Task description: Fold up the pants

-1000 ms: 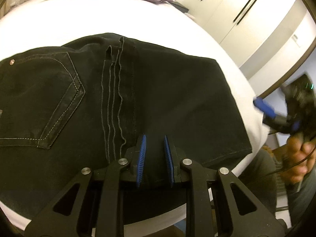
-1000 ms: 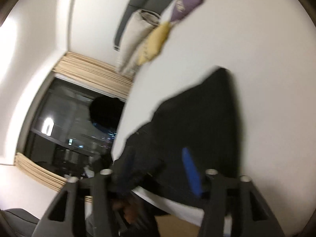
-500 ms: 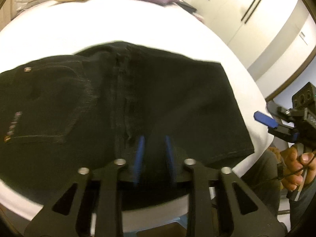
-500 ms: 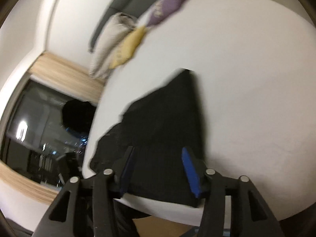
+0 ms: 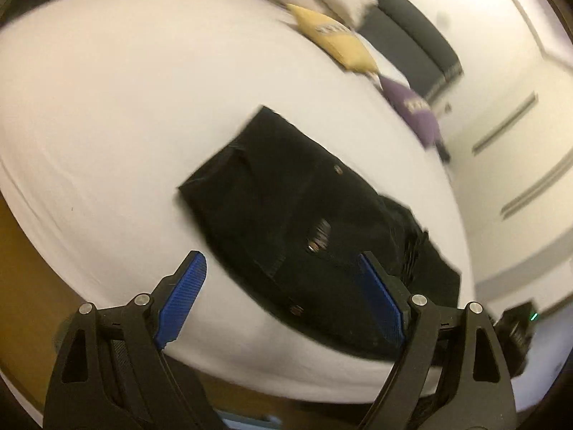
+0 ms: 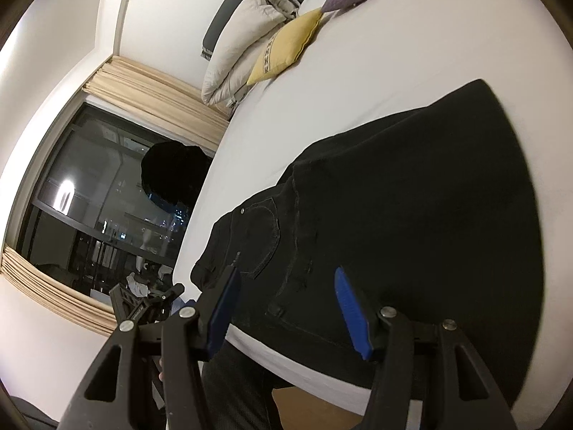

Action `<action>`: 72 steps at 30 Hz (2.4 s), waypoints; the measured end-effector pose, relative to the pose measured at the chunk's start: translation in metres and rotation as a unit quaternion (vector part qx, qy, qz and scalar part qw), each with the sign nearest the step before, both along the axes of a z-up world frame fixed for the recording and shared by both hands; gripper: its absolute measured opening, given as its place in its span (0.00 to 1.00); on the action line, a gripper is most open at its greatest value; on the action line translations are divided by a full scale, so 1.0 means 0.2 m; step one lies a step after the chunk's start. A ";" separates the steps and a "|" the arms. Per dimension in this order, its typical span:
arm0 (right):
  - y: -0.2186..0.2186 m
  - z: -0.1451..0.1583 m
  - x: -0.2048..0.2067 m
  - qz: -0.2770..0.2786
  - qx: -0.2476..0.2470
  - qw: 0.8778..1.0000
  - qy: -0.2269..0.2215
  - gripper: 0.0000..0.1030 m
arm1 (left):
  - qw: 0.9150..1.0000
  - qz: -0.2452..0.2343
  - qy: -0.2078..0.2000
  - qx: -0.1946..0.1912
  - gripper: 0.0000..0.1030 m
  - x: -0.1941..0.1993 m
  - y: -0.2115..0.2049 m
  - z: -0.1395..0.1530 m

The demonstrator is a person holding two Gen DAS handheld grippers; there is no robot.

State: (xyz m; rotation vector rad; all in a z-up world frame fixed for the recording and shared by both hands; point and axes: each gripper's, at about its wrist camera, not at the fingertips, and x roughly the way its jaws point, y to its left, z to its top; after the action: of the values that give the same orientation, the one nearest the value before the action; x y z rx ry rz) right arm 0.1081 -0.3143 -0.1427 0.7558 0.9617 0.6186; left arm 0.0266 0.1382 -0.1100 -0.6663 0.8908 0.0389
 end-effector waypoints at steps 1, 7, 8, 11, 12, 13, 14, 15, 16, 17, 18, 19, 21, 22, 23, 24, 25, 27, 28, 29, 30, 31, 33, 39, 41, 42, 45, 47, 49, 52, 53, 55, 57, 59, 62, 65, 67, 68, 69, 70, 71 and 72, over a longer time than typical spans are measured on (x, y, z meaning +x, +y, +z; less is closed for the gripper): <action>0.01 0.00 0.01 0.000 0.001 1.000 0.001 0.57 | 1.000 0.010 0.003 -0.011 0.83 0.01 0.03 -0.03; -0.03 -0.05 0.04 -0.020 0.024 0.999 0.014 0.57 | 0.995 0.042 0.008 -0.085 0.83 0.04 0.15 -0.20; -0.05 -0.07 0.03 -0.025 0.025 0.999 0.017 0.57 | 0.995 0.043 0.004 -0.093 0.83 0.05 0.16 -0.21; -0.06 -0.09 0.06 -0.034 0.033 0.998 0.029 0.57 | 0.991 0.049 -0.007 -0.123 0.81 0.10 0.19 -0.24; -0.07 -0.11 0.06 -0.035 0.035 0.998 0.031 0.57 | 0.989 0.053 -0.012 -0.134 0.81 0.11 0.21 -0.25; -0.07 -0.12 0.06 -0.036 0.036 0.998 0.033 0.57 | 0.987 0.056 -0.019 -0.148 0.81 0.12 0.22 -0.26; -0.07 -0.12 0.06 -0.035 0.038 0.998 0.034 0.57 | 0.985 0.056 -0.021 -0.159 0.81 0.13 0.23 -0.27; -0.08 -0.13 0.06 -0.036 0.040 0.998 0.037 0.57 | 0.984 0.056 -0.021 -0.168 0.80 0.14 0.24 -0.28; -0.08 -0.15 0.06 -0.037 0.041 0.998 0.040 0.57 | 0.982 0.057 -0.024 -0.180 0.73 0.15 0.25 -0.30; -0.08 -0.14 0.06 -0.037 0.042 0.998 0.042 0.56 | 0.978 0.061 -0.025 -0.195 0.62 0.15 0.27 -0.32; -0.08 -0.15 0.06 -0.038 0.044 0.997 0.044 0.56 | 0.976 0.065 -0.024 -0.204 0.54 0.15 0.29 -0.34; -0.08 -0.15 0.06 -0.039 0.044 0.997 0.044 0.56 | 0.973 0.073 -0.019 -0.218 0.34 0.15 0.31 -0.37; -0.09 -0.16 0.06 -0.040 0.042 0.997 0.044 0.55 | 0.968 0.080 -0.015 -0.236 0.24 0.15 0.35 -0.41; -0.09 -0.16 0.07 -0.040 0.041 0.997 0.045 0.54 | 0.967 0.080 -0.016 -0.240 0.22 0.15 0.35 -0.42; -0.09 -0.16 0.07 -0.040 0.040 0.997 0.045 0.53 | 0.968 0.077 -0.019 -0.237 0.20 0.15 0.35 -0.42; -0.09 -0.16 0.07 -0.041 0.036 0.997 0.046 0.52 | 0.969 0.076 -0.021 -0.234 0.19 0.16 0.34 -0.42; -0.09 -0.15 0.07 -0.042 0.032 0.997 0.048 0.51 | 0.970 0.076 -0.023 -0.230 0.18 0.16 0.33 -0.41; -0.08 -0.16 0.08 -0.045 0.017 0.997 0.056 0.45 | 0.971 0.077 -0.027 -0.224 0.15 0.16 0.33 -0.40; -0.07 -0.17 0.08 -0.045 0.008 0.997 0.061 0.42 | 0.973 0.076 -0.030 -0.218 0.14 0.17 0.32 -0.38; -0.07 -0.18 0.09 -0.046 -0.006 0.997 0.067 0.35 | 0.975 0.074 -0.033 -0.209 0.13 0.17 0.31 -0.36; -0.06 -0.19 0.09 -0.045 -0.024 0.996 0.074 0.26 | 0.976 0.072 -0.036 -0.201 0.13 0.18 0.29 -0.34; -0.06 -0.20 0.09 -0.043 -0.041 0.995 0.080 0.22 | 0.979 0.069 -0.040 -0.189 0.13 0.20 0.25 -0.31; -0.07 -0.21 0.09 -0.046 -0.053 0.994 0.088 0.16 | 0.981 0.063 -0.047 -0.176 0.13 0.22 0.22 -0.27; -0.10 -0.26 0.07 -0.041 -0.058 0.994 0.088 0.00 | 0.989 0.037 -0.068 -0.128 0.13 0.25 0.12 -0.09; -0.13 -0.26 0.07 -0.043 -0.042 0.993 0.097 0.01 | 0.991 0.022 -0.077 -0.108 0.13 0.28 0.06 -0.01; -0.15 -0.25 0.06 -0.046 -0.035 0.994 0.097 0.08 | 0.992 0.014 -0.081 -0.098 0.13 0.28 0.02 0.04; -0.20 -0.19 0.02 -0.057 -0.008 0.995 0.080 0.40 | 0.993 -0.021 -0.099 -0.057 0.13 0.33 -0.13 0.18; -0.24 -0.15 0.01 -0.065 0.016 0.995 0.069 0.50 | 0.992 -0.052 -0.110 -0.030 0.13 0.38 -0.26 0.27; -0.28 -0.13 0.01 -0.068 0.042 0.995 0.064 0.52 | 0.990 -0.078 -0.119 -0.002 0.13 0.41 -0.39 0.35; -0.33 -0.10 0.04 -0.067 0.076 0.993 0.063 0.59 | 0.982 -0.127 -0.133 0.035 0.13 0.44 -0.62 0.44; -0.33 -0.09 0.06 -0.061 0.082 0.993 0.065 0.61 | 0.979 -0.141 -0.135 0.048 0.13 0.45 -0.69 0.45; -0.29 -0.07 0.13 -0.033 0.098 0.992 0.076 0.66 | 0.972 -0.175 -0.140 0.066 0.13 0.47 -0.85 0.46; -0.23 -0.03 0.20 0.000 0.114 0.990 0.082 0.67 | 0.966 -0.204 -0.137 0.079 0.13 0.48 -1.00 0.44; -0.20 0.05 0.28 0.020 0.130 0.989 0.073 0.71 | 0.958 -0.232 -0.136 0.099 0.13 0.45 -1.14 0.42; -0.23 0.15 0.35 0.021 0.146 0.988 0.055 0.78 | 0.942 -0.280 -0.134 0.127 0.13 0.45 -1.37 0.35; -0.23 0.21 0.39 0.025 0.128 0.990 0.055 0.87 | 0.933 -0.309 -0.120 0.142 0.13 0.46 -1.55 0.25; -0.21 0.20 0.40 0.045 0.119 0.990 0.064 0.87 | 0.925 -0.327 -0.117 0.155 0.13 0.42 -1.63 0.18; -0.19 0.20 0.42 0.054 0.107 0.990 0.070 0.87 | 0.921 -0.336 -0.116 0.162 0.13 0.39 -1.68 0.17; -0.17 0.19 0.43 0.059 0.093 0.991 0.075 0.87 | 0.916 -0.344 -0.116 0.170 0.13 0.38 -1.72 0.14; -0.16 0.18 0.46 0.061 0.087 0.991 0.079 0.87 | 0.910 -0.353 -0.117 0.182 0.13 0.36 -1.76 0.13; -0.15 0.16 0.48 0.068 0.088 0.990 0.082 0.87 | 0.904 -0.363 -0.116 0.195 0.13 0.35 -1.81 0.11; -0.14 0.15 0.49 0.072 0.088 0.990 0.085 0.83 | 0.898 -0.371 -0.114 0.206 0.13 0.31 -1.83 0.08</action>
State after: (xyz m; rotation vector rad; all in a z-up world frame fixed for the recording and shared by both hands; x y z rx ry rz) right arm 0.2069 -0.3425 -0.1126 0.9116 1.1352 0.7807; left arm 0.0887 -0.2286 -0.0932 0.0955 0.8253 -0.5154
